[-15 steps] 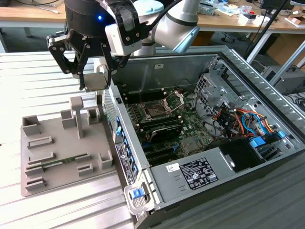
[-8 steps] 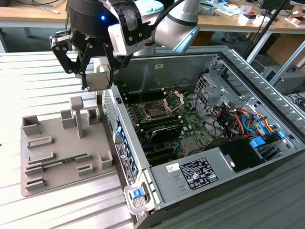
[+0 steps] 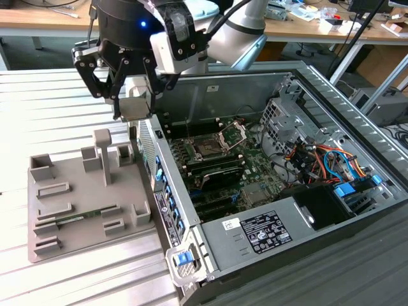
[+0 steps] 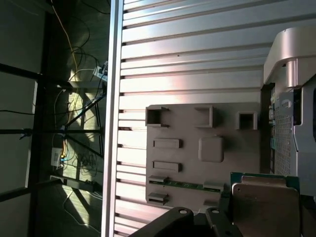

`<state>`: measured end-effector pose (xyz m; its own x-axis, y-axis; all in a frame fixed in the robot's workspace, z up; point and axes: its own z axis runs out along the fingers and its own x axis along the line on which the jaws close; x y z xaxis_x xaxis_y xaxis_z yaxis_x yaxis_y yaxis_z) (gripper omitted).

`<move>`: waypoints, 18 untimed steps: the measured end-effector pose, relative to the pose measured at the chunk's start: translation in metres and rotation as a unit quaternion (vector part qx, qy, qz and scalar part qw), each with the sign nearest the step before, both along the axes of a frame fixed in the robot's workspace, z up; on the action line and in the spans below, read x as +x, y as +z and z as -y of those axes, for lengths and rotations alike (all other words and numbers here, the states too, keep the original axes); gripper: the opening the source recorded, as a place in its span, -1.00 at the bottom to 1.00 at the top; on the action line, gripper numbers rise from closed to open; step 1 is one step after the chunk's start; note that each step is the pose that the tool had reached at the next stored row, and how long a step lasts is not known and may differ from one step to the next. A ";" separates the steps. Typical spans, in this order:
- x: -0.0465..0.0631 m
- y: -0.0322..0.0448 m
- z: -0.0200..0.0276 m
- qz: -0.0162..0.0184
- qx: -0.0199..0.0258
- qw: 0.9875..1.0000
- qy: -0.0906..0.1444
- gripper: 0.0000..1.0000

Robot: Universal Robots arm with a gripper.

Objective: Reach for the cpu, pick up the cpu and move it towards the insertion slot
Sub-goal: 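Pick up the cpu and move it towards the insertion slot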

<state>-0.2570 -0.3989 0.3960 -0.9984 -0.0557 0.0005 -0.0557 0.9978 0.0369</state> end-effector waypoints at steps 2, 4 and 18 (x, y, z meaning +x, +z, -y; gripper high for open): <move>0.001 0.0000 0.0000 0.000 0.000 1.000 0.000 0.10; 0.002 0.0000 0.0000 0.000 0.000 1.000 0.000 0.10; 0.017 0.0000 0.0000 0.000 0.000 1.000 0.000 0.10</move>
